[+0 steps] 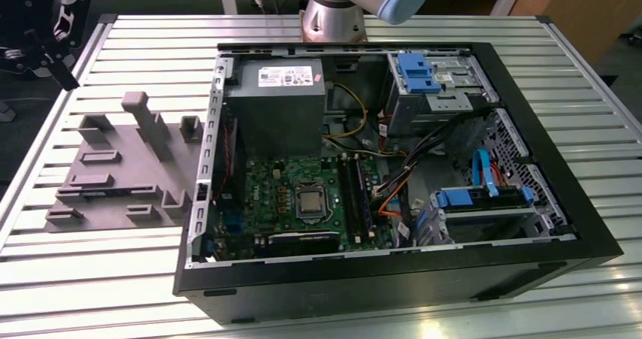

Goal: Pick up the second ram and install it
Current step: 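Pick up the second ram and move it above second insertion slot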

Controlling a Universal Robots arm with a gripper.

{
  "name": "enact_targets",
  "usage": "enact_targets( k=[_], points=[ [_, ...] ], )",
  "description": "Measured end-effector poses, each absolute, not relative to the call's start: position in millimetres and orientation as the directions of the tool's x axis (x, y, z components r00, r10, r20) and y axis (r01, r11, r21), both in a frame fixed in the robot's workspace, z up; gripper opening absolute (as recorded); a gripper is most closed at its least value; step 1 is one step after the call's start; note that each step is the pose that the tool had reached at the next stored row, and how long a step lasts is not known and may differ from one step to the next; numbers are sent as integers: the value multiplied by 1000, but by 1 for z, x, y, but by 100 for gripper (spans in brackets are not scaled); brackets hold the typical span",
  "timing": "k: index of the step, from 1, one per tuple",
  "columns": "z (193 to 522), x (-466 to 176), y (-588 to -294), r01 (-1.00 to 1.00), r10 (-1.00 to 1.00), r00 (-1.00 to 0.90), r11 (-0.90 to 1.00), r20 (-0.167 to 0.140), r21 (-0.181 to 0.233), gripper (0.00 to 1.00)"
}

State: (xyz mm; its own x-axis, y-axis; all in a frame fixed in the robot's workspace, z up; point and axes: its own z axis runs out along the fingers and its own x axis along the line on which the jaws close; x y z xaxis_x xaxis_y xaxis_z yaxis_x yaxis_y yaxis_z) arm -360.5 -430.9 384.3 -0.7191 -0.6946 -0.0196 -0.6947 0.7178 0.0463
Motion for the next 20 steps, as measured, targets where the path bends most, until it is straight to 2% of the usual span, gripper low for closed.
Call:
enact_targets(
  k=[10, 20],
  points=[
    [384, -361, -431, -702, -702, -712, 711, -20, 46, 11],
    [383, -361, -431, -814, -814, -580, 579, -20, 46, 11]
  ],
)
